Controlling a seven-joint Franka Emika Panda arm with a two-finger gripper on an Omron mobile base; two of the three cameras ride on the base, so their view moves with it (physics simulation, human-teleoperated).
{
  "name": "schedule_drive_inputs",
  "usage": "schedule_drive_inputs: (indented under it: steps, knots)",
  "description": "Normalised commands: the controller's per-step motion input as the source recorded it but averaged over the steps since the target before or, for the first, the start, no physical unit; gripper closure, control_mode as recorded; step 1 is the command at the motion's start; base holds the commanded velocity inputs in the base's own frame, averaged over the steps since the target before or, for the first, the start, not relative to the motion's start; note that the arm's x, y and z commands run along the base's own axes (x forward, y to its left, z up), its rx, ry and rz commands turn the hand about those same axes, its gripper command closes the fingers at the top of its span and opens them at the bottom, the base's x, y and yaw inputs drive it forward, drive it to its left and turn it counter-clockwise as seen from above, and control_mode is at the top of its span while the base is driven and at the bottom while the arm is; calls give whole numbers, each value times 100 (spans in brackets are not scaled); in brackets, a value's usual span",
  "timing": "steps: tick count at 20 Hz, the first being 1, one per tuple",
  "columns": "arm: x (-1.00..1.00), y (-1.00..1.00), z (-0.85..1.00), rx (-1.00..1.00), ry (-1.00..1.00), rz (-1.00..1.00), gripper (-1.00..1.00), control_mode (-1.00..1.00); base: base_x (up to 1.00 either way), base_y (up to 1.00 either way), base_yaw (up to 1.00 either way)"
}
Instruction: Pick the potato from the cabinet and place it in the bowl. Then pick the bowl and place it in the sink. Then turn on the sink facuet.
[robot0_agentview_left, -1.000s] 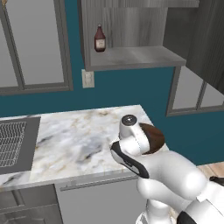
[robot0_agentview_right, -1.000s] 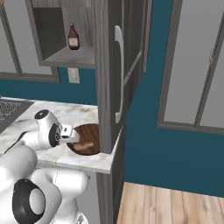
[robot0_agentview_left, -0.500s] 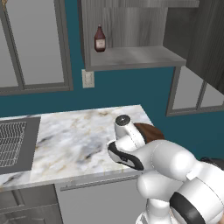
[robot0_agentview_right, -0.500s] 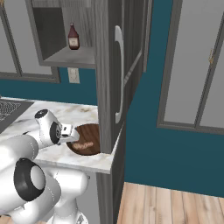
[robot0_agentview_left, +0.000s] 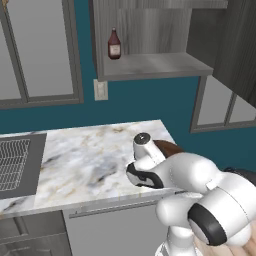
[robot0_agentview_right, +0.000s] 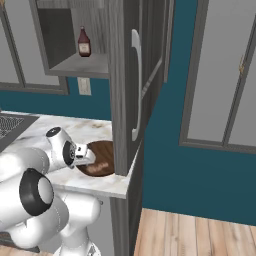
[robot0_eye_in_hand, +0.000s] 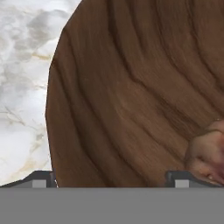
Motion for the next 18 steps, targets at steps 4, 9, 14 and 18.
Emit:
schedule_drive_inputs:
  steps: [4,9,14,18]
  knots:
    - [9,-39,-27,-1,2,0,-100,-100,0,0,0]
    - [1,-14,-9,-2,1,0,100,-100,0,0,0]
    - [-2,0,0,-1,0,0,100,-100,0,0,0]
    - [-12,0,10,-7,0,4,100,-100,0,0,0]
